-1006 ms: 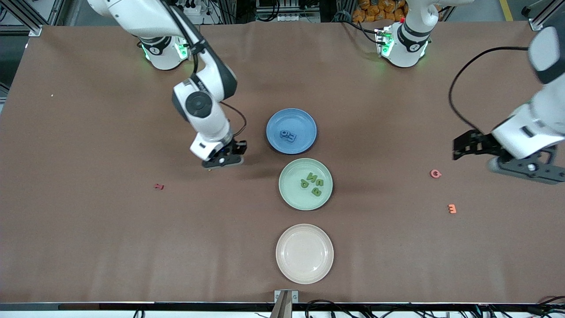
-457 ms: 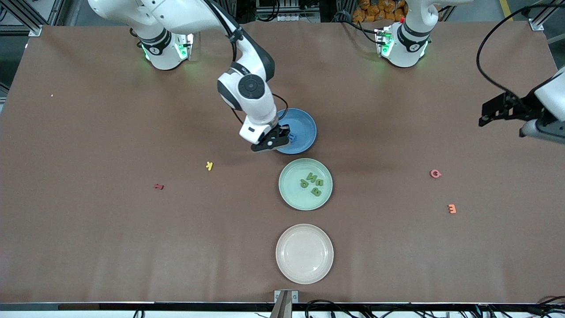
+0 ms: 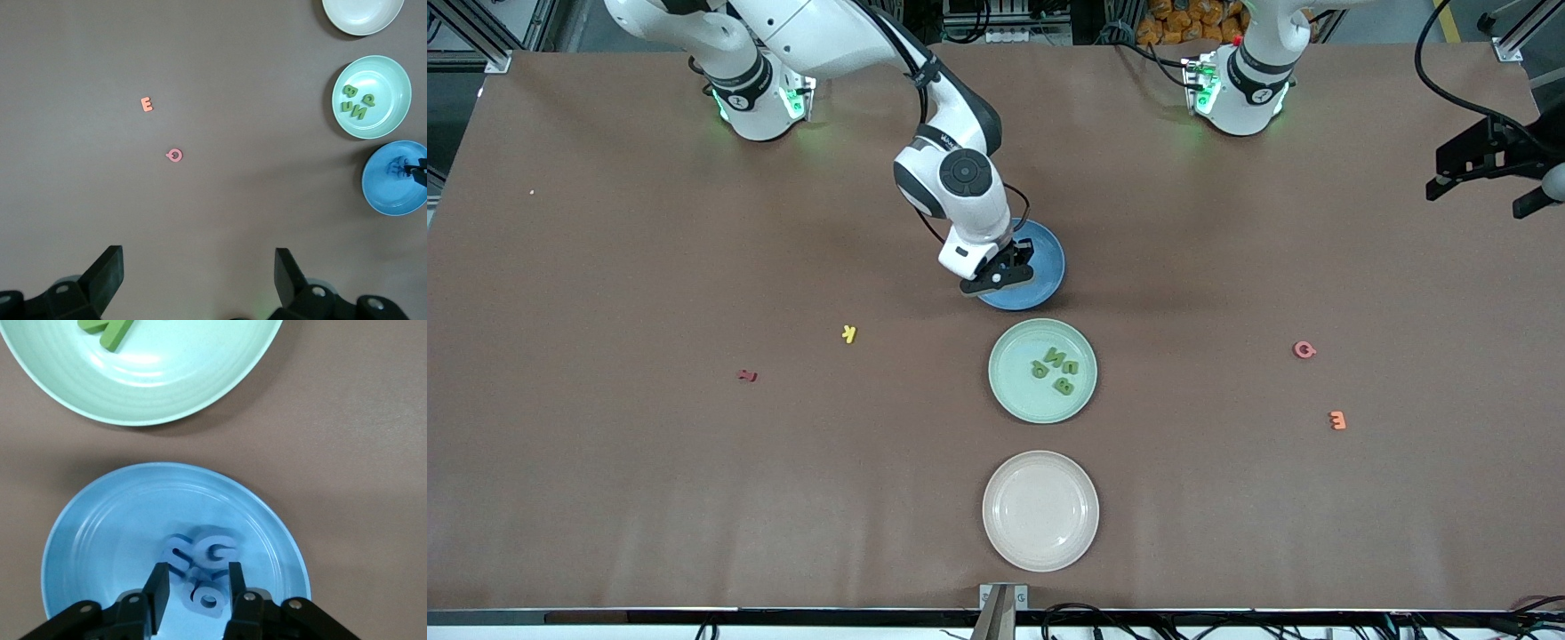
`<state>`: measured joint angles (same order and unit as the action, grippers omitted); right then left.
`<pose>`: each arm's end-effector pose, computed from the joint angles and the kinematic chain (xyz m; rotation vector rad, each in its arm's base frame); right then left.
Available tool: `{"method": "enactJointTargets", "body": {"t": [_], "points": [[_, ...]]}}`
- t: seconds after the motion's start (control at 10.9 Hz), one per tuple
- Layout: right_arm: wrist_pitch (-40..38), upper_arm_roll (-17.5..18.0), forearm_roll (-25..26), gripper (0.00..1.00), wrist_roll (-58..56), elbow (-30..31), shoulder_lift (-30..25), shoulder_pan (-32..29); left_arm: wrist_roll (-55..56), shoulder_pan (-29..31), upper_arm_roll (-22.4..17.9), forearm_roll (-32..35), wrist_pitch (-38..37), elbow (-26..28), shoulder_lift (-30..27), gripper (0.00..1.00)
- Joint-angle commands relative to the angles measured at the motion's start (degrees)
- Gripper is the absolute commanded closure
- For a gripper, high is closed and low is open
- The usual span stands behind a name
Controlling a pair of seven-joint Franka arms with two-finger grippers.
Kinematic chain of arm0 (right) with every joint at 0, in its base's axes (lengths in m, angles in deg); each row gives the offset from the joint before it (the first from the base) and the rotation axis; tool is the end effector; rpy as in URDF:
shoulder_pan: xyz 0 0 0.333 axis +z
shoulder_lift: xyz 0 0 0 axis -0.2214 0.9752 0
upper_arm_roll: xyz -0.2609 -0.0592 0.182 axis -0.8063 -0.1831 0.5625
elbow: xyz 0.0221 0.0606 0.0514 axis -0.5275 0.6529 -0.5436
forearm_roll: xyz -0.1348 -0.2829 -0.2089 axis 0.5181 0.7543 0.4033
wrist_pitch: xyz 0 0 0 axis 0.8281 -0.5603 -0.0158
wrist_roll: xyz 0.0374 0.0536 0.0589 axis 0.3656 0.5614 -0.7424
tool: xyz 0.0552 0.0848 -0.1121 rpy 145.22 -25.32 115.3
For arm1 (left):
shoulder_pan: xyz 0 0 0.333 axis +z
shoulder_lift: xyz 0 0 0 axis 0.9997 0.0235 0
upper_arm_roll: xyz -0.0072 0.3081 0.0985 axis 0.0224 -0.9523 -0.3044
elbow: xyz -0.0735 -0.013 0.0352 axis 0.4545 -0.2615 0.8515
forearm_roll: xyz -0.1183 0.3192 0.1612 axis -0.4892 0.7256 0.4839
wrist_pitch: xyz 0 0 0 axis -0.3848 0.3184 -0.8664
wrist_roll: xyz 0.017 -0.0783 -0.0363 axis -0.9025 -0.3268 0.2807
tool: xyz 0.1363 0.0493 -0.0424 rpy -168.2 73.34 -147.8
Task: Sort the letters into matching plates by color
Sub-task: 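Carry the G onto the blue plate while the left gripper withdraws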
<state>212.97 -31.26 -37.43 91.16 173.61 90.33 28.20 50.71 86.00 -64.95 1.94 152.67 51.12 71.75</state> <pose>0.4220 0.5076 0.1986 -3.0098 -0.2486 0.0224 0.5210 -0.0188 0.6368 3.0686 -0.3172 0.0096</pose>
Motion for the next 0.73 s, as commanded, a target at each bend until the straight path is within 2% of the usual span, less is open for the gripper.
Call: {"method": "enactJointTargets", "body": {"t": [0.0, 0.27, 0.64], "points": [[-2.45, 0.43, -0.36, 0.0, 1.47, -1.48, -0.45, -0.91, 1.16, 0.45, 1.32, -0.67, -0.29, 0.95, -1.48, 0.0], [-6.57, -0.18, 0.17, 0.0, -1.24, -1.57, -2.91, -3.53, 2.03, -0.86, 1.93, -1.19, -2.04, 1.12, -3.85, 0.0], [-9.49, -3.43, 0.26, 0.0, -7.3, -1.57, -5.29, -9.59, 0.02, -0.95, -0.61, -0.59, -2.58, 1.12, -3.51, 0.0]]}}
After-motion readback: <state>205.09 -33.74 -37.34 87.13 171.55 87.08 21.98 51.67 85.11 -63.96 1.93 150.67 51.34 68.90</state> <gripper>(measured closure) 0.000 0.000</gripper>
